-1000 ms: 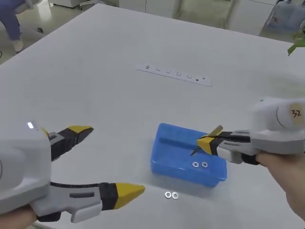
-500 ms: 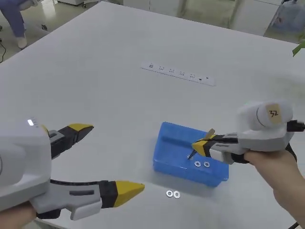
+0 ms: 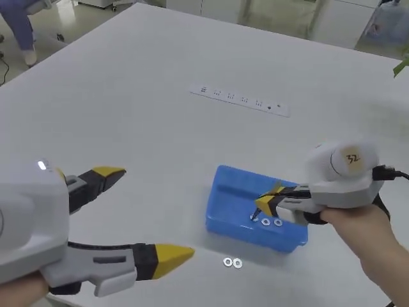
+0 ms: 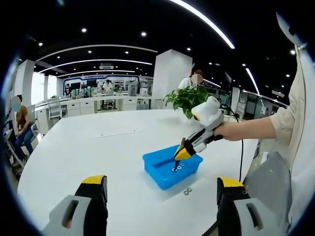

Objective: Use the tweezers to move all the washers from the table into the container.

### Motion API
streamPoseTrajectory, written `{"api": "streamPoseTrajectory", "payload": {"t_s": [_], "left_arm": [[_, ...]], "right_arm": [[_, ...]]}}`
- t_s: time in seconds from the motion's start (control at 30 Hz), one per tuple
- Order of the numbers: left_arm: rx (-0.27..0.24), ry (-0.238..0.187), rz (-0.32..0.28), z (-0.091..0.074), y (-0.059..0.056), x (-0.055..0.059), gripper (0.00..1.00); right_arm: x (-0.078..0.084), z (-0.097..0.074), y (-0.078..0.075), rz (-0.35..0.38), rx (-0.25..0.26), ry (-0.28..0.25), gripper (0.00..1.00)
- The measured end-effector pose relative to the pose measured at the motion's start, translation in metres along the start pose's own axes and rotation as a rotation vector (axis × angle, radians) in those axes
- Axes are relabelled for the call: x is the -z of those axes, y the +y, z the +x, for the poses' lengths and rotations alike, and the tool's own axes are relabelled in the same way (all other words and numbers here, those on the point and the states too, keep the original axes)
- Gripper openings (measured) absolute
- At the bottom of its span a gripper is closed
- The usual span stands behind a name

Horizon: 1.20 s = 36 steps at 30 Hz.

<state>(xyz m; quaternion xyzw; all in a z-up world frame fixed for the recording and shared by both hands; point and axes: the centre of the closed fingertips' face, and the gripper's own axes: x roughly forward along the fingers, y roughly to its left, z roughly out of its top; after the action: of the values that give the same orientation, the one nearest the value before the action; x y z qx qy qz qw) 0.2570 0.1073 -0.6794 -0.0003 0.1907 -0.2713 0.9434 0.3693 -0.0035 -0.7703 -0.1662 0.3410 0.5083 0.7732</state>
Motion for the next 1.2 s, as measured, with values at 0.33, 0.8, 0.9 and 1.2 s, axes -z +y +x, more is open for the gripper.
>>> {"api": "streamPoseTrajectory", "payload": {"t_s": [0.33,0.8,0.9,1.2], "left_arm": [[0.001,0.001,0.002,0.000,0.000,0.000,0.94],[0.000,0.003,0.003,0.000,-0.001,0.000,0.94],[0.001,0.001,0.002,0.001,-0.001,-0.001,0.94],[0.001,0.006,0.003,0.001,0.000,0.001,0.94]], "right_arm": [[0.000,0.000,-0.004,0.006,0.000,-0.014,0.03],[-0.015,-0.025,-0.003,0.038,0.037,-0.126,0.03],[-0.020,-0.032,-0.003,0.051,0.047,-0.157,0.03],[-0.033,-0.053,0.031,-0.069,0.003,-0.202,0.03]]}}
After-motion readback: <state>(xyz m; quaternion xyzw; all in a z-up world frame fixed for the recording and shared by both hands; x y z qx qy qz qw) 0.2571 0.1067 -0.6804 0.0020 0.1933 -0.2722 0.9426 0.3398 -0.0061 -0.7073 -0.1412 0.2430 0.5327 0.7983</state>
